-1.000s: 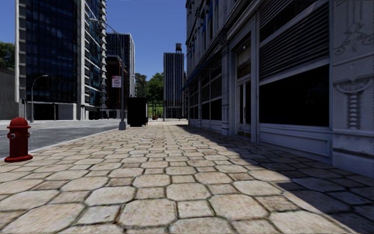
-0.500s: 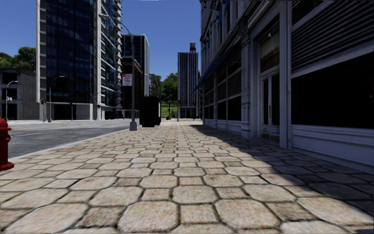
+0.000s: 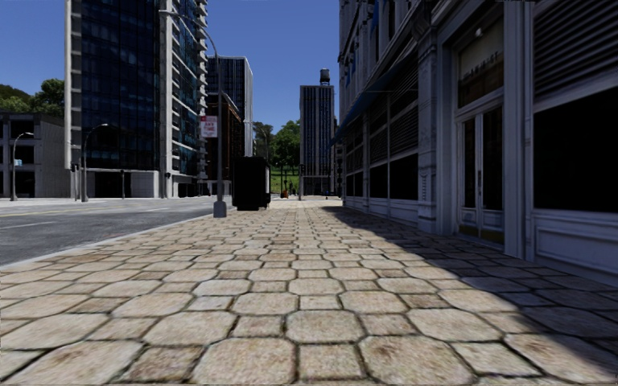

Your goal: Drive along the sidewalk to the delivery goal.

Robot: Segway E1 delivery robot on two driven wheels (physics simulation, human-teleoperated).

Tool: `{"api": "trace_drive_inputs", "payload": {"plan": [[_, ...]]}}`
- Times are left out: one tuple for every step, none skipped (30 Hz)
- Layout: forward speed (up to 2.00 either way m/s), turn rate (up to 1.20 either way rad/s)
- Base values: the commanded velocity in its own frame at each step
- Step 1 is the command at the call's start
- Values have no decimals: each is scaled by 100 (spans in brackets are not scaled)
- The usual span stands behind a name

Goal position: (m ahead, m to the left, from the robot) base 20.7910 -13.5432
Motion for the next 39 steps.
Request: {"api": "trace_drive_inputs", "payload": {"plan": [[170, 0], [170, 0], [170, 0], [170, 0], [170, 0], [170, 0], [170, 0], [170, 0], [170, 0], [170, 0], [170, 0], [170, 0], [170, 0], [170, 0], [170, 0], [170, 0], [170, 0], [170, 0], [170, 0], [170, 0], [170, 0], [170, 0], [170, 0], [170, 0], [170, 0], [170, 0], [170, 0], [170, 0], [170, 0], [170, 0], [170, 0], [170, 0], [170, 0], [170, 0], [170, 0], [170, 0], [170, 0], [170, 0], [170, 0]]}}
